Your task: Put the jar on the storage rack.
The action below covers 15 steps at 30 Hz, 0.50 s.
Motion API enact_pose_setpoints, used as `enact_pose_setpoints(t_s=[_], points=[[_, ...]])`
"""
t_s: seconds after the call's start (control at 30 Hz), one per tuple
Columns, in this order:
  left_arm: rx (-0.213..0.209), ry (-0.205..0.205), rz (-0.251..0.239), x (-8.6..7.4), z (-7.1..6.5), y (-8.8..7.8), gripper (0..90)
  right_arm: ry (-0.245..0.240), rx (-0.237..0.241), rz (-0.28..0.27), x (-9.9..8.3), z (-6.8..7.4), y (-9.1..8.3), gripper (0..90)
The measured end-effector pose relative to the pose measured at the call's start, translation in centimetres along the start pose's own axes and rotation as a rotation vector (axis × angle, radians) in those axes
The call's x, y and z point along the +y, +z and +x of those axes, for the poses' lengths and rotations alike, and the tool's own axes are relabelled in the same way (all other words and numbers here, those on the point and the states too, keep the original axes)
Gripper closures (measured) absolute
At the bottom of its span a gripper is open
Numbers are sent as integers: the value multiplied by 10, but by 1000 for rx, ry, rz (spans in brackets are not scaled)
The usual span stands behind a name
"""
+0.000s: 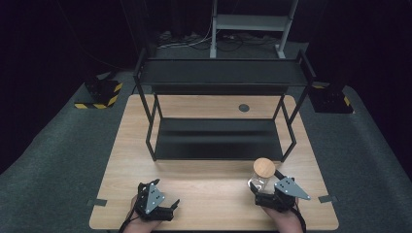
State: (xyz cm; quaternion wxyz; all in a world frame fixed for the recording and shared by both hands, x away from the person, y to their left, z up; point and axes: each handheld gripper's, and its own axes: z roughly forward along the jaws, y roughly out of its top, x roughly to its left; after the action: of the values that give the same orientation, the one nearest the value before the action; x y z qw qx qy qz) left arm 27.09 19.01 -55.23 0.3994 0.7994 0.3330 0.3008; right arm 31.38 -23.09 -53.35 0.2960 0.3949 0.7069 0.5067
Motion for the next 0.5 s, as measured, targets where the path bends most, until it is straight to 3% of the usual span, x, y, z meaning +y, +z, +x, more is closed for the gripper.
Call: enact_pose_setpoints(t_s=[0.5], points=[[0, -4, -2, 0, 0, 0, 14, 44, 23, 3, -5, -4, 8, 100]])
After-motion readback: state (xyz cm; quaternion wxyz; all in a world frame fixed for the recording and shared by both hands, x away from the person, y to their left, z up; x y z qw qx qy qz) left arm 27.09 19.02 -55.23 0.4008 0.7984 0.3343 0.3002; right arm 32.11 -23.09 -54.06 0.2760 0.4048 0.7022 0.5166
